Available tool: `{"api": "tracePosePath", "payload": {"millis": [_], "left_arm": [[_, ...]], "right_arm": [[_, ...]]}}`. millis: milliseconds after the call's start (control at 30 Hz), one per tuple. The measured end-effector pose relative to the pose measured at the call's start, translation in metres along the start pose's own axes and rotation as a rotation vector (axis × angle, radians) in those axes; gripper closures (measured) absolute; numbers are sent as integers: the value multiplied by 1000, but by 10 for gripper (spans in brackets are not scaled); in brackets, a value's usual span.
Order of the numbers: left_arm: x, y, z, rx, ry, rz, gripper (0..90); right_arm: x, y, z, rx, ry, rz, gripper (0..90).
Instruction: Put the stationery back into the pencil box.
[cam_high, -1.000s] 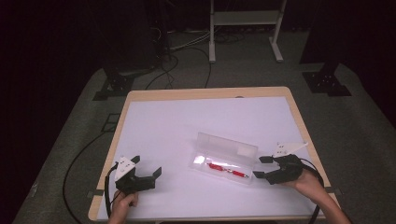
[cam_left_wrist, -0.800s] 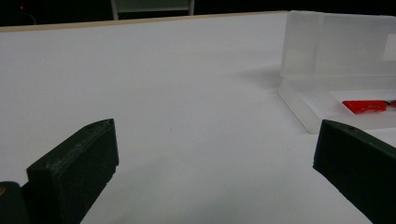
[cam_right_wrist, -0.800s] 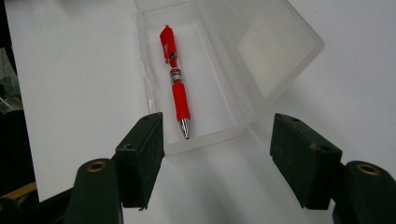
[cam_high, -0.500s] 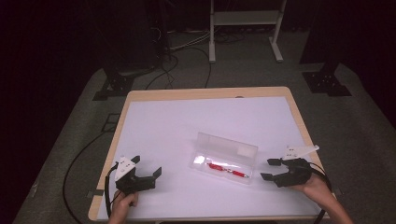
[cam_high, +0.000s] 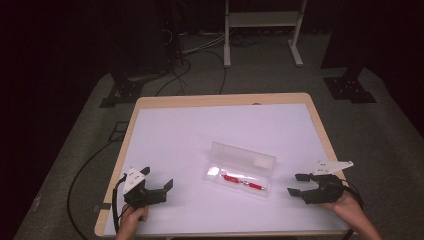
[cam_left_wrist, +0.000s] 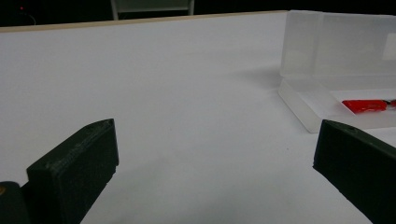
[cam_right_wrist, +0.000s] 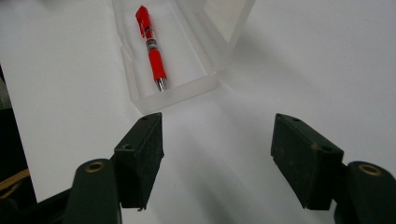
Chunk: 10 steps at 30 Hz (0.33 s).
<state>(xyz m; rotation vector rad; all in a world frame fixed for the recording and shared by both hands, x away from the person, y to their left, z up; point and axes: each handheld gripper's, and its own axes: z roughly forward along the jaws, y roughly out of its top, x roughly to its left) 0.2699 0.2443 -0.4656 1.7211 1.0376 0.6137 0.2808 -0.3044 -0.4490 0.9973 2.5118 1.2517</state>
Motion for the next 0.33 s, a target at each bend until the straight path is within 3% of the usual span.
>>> {"api": "tracePosePath", "payload": {"millis": [333], "left_arm": [[1,0,0,3,1,-3,0]], "right_arm": [[0,-23,-11,-35,-23,51,317]]}}
